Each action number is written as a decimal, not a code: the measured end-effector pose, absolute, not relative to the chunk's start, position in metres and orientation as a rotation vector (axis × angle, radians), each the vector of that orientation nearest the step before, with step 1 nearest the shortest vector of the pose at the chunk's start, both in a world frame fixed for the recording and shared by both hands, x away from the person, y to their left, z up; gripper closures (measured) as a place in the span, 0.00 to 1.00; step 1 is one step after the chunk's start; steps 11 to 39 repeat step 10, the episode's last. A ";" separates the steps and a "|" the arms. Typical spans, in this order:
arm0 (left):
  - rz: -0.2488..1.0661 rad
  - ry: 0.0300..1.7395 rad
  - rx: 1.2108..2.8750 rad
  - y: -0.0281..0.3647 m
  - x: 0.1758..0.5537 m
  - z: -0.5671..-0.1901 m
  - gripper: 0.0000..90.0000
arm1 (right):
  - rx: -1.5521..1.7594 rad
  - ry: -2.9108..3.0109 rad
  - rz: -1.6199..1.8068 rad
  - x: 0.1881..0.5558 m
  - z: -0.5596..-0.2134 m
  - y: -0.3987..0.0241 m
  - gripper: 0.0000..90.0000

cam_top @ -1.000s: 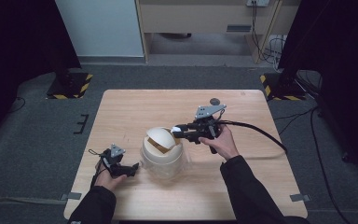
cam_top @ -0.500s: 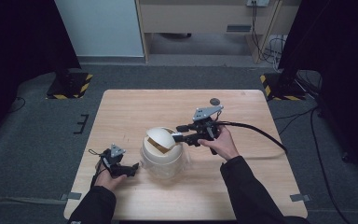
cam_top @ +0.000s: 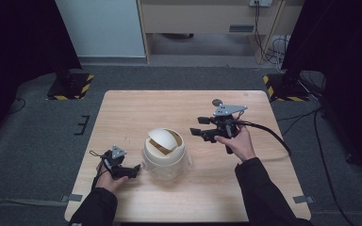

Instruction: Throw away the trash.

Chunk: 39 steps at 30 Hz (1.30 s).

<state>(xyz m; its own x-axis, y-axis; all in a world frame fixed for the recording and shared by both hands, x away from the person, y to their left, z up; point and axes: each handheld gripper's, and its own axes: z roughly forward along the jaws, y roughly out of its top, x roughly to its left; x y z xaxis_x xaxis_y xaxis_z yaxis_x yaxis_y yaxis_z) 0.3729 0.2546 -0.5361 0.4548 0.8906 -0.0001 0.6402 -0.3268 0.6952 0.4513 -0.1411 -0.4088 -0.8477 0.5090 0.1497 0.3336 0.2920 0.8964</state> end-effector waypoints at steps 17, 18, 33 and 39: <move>0.515 1.272 2.078 0.255 0.373 -0.536 0.00 | 1.080 2.359 1.314 0.426 -0.461 -0.198 0.25; 0.515 1.272 2.078 0.255 0.373 -0.536 0.00 | 1.080 2.359 1.314 0.426 -0.461 -0.198 0.25; 0.515 1.272 2.078 0.255 0.373 -0.536 0.00 | 1.080 2.359 1.314 0.426 -0.461 -0.198 0.25; 0.515 1.272 2.078 0.255 0.373 -0.536 0.00 | 1.080 2.359 1.314 0.426 -0.461 -0.198 0.25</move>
